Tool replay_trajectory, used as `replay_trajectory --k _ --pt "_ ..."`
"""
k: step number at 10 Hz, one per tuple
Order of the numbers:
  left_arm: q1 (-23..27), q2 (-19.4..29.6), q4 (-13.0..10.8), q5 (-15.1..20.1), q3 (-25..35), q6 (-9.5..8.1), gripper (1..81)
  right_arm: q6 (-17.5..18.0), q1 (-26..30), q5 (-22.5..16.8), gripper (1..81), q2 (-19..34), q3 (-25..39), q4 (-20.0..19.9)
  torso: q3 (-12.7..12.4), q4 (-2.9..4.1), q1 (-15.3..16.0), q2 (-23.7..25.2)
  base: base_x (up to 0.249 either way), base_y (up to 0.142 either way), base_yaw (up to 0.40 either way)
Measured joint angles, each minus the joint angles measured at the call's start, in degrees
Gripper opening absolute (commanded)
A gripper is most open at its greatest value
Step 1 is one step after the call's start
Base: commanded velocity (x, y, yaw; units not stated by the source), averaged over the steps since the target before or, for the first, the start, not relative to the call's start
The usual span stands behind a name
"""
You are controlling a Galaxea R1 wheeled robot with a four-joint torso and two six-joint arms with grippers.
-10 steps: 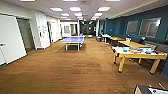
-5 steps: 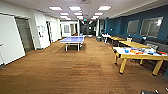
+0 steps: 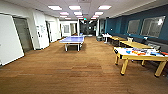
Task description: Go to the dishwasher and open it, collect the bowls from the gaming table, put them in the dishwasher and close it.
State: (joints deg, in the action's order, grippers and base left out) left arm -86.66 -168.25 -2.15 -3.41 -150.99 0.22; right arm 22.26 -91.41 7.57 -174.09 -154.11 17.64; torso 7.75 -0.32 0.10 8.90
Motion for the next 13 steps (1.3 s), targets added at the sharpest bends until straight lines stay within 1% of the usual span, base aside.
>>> replay_trajectory --k 13 --pt "0.0 -0.2 0.0 0.0 0.0 0.00 81.1 0.0 0.0 0.0 81.1 0.3 0.3 0.0 0.0 0.00 0.0 0.0 0.177 0.000 0.000"
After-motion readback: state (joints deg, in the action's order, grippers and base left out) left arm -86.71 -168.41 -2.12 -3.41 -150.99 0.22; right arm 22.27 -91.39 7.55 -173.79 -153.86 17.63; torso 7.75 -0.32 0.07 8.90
